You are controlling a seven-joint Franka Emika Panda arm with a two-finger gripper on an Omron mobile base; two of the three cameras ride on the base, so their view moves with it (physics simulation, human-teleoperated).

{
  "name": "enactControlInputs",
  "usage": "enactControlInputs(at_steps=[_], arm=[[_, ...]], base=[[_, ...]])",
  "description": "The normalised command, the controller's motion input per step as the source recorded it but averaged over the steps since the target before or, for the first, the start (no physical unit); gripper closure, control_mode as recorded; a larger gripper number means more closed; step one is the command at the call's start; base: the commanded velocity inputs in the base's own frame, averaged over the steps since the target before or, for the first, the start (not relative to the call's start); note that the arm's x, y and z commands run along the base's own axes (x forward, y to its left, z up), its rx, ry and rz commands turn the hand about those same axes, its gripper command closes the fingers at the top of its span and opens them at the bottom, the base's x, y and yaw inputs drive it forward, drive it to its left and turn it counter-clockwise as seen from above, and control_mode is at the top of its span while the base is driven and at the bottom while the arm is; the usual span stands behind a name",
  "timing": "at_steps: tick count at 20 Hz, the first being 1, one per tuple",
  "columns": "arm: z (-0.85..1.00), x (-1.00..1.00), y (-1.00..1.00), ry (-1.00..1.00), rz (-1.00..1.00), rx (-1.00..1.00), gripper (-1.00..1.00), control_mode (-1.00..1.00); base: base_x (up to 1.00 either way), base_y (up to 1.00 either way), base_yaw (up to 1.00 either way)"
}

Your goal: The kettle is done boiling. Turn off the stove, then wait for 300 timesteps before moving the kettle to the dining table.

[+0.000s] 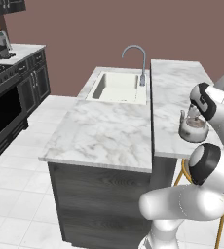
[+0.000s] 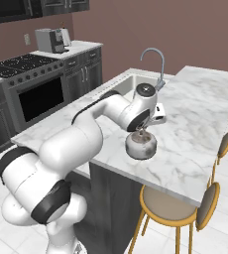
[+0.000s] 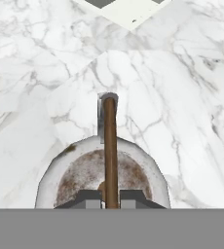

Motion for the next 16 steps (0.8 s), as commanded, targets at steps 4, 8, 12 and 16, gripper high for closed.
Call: enactControlInputs(at_steps=[4, 8, 12, 16], arm=[[-0.12, 0.10, 0.00, 0.00, 0.00, 0.04, 1.00, -1.00], [-0.14, 0.05, 0.00, 0.00, 0.00, 0.03, -1.00, -1.00], [-0.08, 0.00, 0.00, 0.00, 0.00, 0.01, -1.00, -1.00], [-0.01, -0.05, 0.00, 0.00, 0.00, 0.00, -1.00, -1.00]], base=[[0.00, 0.00, 0.00], [0.00, 0.00, 0.00], [0.00, 0.00, 0.00], [0.00, 0.00, 0.00]])
